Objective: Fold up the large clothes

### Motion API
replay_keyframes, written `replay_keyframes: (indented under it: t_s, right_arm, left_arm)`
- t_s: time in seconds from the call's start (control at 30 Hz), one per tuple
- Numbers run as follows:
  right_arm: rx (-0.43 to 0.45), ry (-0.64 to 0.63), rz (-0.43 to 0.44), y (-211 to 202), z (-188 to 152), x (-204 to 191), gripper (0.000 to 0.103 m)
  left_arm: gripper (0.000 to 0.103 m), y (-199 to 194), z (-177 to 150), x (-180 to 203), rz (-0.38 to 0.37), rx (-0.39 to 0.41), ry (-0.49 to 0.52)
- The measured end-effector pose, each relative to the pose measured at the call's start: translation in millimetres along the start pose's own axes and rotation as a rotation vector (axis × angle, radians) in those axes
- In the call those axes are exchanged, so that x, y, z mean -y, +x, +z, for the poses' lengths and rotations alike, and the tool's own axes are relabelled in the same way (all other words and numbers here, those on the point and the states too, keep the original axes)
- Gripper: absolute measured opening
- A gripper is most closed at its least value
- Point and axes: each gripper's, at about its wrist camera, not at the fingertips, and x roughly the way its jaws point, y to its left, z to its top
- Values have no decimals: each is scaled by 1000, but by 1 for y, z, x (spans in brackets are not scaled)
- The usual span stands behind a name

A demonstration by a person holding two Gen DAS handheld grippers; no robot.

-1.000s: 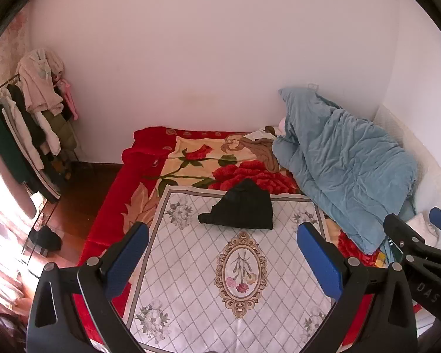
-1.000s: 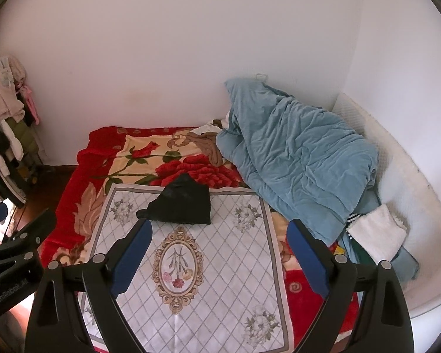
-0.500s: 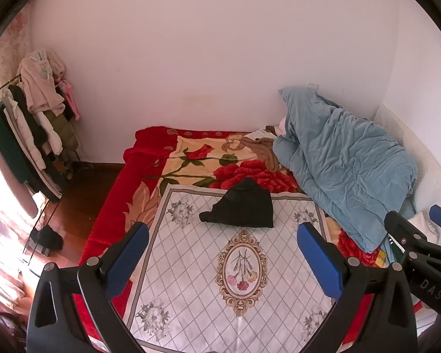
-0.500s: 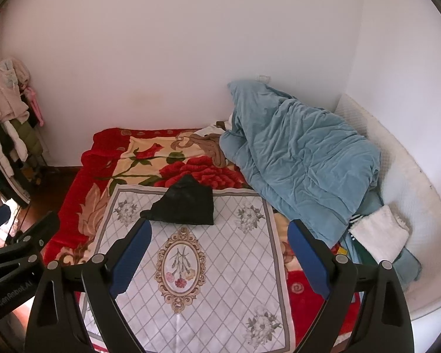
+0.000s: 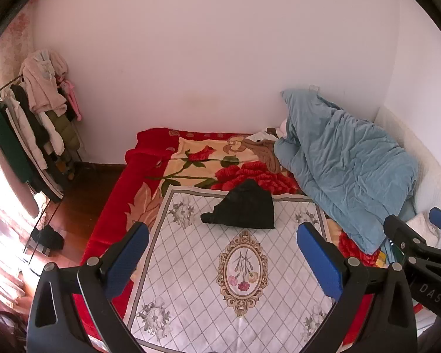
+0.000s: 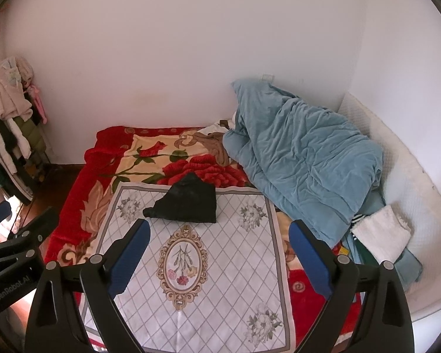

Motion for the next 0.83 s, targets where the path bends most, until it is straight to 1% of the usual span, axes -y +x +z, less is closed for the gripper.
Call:
replay_keyframes:
  t_s: [0.3, 0.73, 0.83]
  right_arm:
    - [7, -3, -6, -1, 5, -1, 97]
    - [7, 3, -9, -5, 1, 0, 97]
    - [8, 1, -11, -5, 0, 0, 97]
  left_arm:
    - [103, -3, -1, -2, 2, 2, -1]
    - [103, -3, -1, -3, 1, 4, -3]
    - [103, -5, 3, -5, -1, 8, -7]
